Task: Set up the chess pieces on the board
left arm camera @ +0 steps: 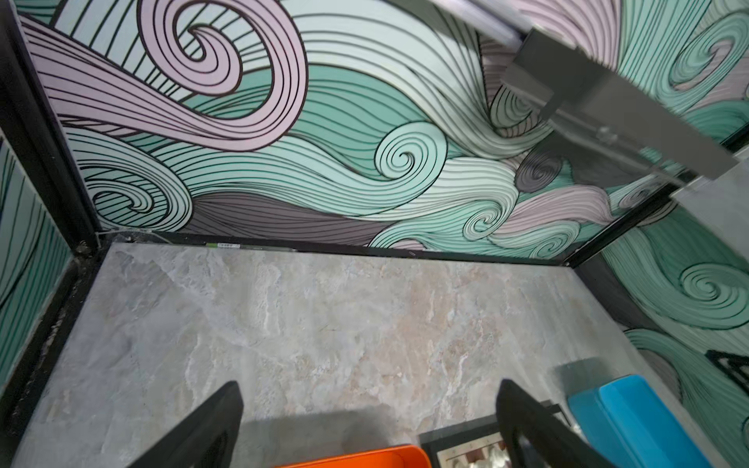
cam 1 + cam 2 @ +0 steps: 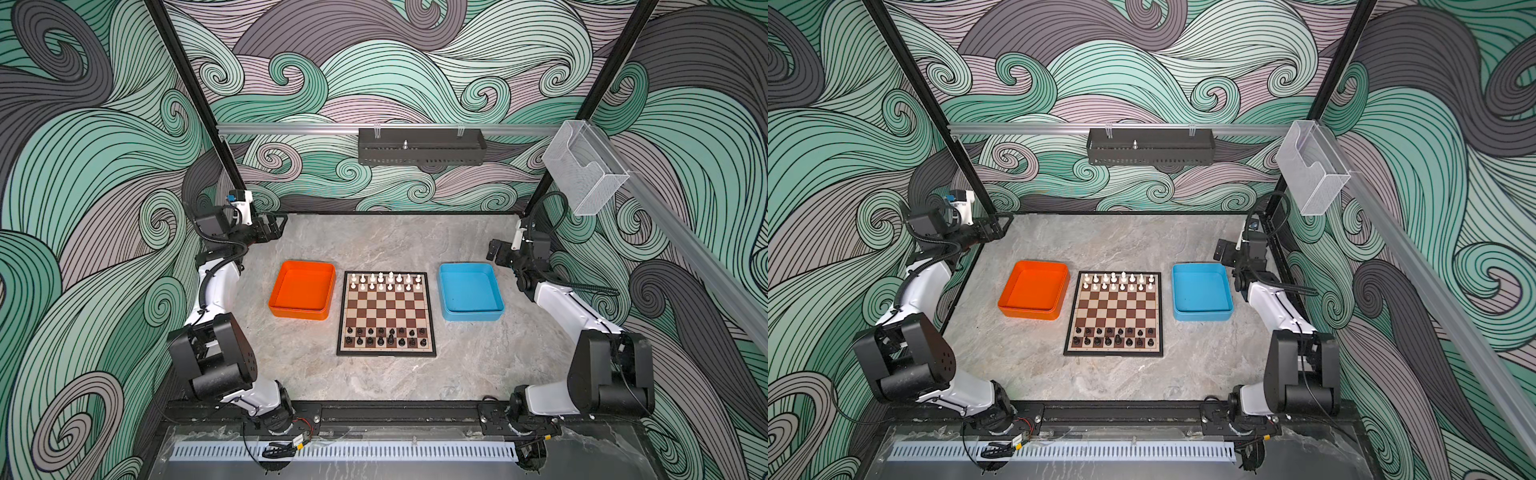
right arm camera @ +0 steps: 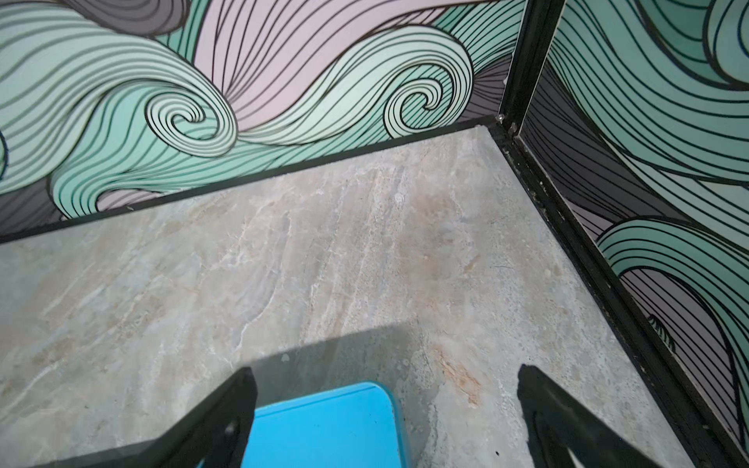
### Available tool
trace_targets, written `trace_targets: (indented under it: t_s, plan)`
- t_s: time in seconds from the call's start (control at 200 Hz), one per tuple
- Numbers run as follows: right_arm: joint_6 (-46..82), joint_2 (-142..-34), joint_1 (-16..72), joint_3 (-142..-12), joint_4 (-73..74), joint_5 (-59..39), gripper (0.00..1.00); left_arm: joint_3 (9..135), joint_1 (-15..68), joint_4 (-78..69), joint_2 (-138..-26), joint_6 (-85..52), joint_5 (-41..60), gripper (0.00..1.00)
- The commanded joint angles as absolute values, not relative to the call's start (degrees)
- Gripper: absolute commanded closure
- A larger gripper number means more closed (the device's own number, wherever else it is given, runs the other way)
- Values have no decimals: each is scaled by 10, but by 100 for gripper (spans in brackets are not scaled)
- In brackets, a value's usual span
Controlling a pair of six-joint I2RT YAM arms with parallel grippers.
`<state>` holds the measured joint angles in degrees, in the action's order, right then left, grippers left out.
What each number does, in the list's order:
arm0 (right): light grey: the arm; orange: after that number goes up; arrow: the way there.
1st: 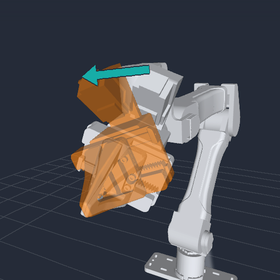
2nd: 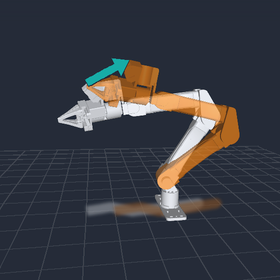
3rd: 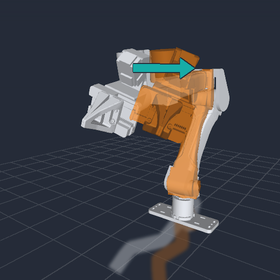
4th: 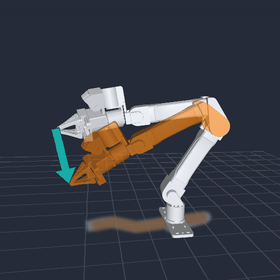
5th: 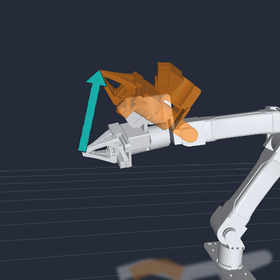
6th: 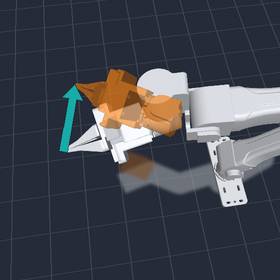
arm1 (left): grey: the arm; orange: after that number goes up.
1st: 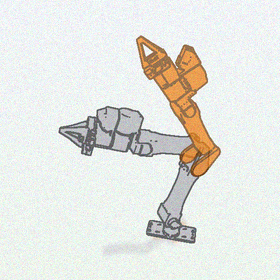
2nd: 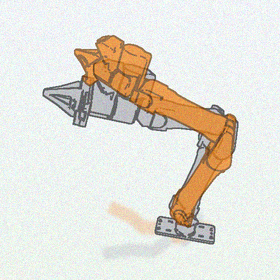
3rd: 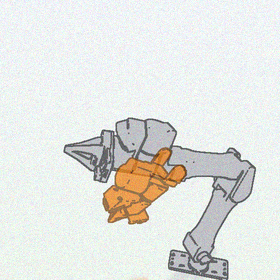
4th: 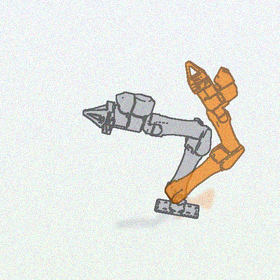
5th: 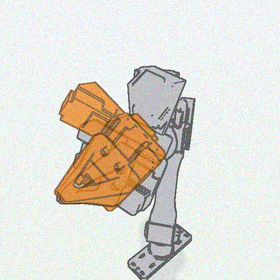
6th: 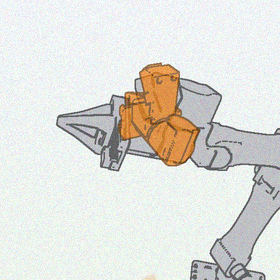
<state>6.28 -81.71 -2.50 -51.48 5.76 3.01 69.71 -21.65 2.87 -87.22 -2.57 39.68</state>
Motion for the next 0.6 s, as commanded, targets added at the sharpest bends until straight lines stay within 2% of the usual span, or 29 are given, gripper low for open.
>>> trace_targets:
  t_s: [0.0, 0.215, 0.375, 0.505, 0.59]
  plan:
    - [10, -818, -26, -521, 91, 26, 0, 693, -212, 15, -857, 19, 374, 1]
    - [1, -818, -25, -479, 147, 23, 0, 666, -213, 34, -824, 35, 343, 1]
    - [-18, -828, -26, -427, 224, 25, 0, 521, -212, -180, -797, -43, 289, 1]
    - [-5, -848, -25, -412, 231, 13, 0, 483, -195, -183, -837, -53, 272, 1]
    - [0, -852, -25, -414, 221, 9, 0, 441, -162, -196, -827, -42, 168, 1]
